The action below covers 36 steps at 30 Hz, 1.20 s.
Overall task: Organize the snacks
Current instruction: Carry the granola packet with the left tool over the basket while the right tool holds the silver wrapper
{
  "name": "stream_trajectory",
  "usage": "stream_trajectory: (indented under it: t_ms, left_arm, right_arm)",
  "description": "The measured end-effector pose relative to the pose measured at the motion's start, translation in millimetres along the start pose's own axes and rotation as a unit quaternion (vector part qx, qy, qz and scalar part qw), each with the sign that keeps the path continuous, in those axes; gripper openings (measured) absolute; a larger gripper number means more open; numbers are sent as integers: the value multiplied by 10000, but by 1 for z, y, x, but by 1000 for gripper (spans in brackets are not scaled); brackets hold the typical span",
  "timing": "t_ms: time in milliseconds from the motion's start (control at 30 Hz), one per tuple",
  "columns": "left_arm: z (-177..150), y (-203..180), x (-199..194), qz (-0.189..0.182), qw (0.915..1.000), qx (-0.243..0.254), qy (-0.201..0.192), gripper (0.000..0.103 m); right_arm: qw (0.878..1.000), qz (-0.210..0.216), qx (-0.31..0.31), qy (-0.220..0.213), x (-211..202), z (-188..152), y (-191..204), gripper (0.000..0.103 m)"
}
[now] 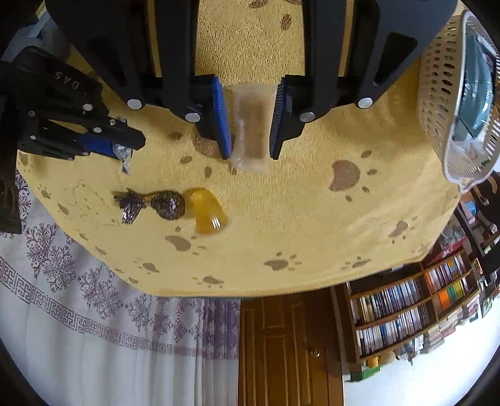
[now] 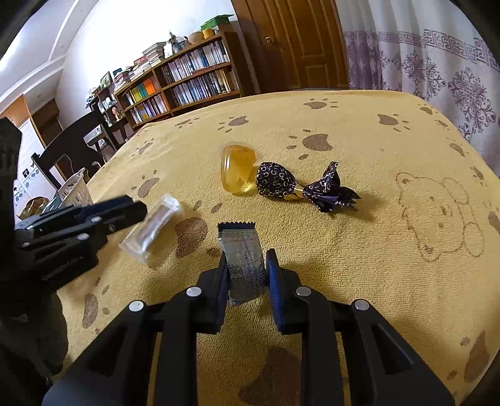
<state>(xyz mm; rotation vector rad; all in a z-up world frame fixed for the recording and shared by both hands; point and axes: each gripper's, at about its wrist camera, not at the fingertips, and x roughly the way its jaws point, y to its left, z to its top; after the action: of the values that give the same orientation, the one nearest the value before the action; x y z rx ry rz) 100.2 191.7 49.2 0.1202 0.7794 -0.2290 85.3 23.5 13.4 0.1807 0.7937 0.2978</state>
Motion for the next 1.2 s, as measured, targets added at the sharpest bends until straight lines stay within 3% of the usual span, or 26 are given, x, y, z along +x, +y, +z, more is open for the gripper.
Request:
stream_trajectory:
  t_ms: [133,233,367,433,533,1000,1200]
  left_arm:
    - [-5,3,9,-49,9998,-115,163,45]
    - [-9,3,19,-70,9994,-197,272,45]
    - [-12,1,34,-53,9990,-170,407,44]
    - [-13,-1,37,60,9993,-108,361,33]
    - [-12,1,34,43,9993,-182,331,28]
    - [4,5,-43,250,9978,-247,-563,28]
    - [4,28,-78,459,9946,-396,-841,28]
  right_arm:
    - [10000,19,-8,7,0,0,0,23]
    - [10000,30,-17,10,0,0,0,23]
    - [10000,35,-37,19,0,0,1,23]
    - [10000,37,-47,21,0,-1,1,23]
    - [10000,37,-44,19,0,-1,2,23]
    - [10000,20,-45,3,-1,0,1,23]
    - [10000,-10,-31,-20,-2,1,0,23]
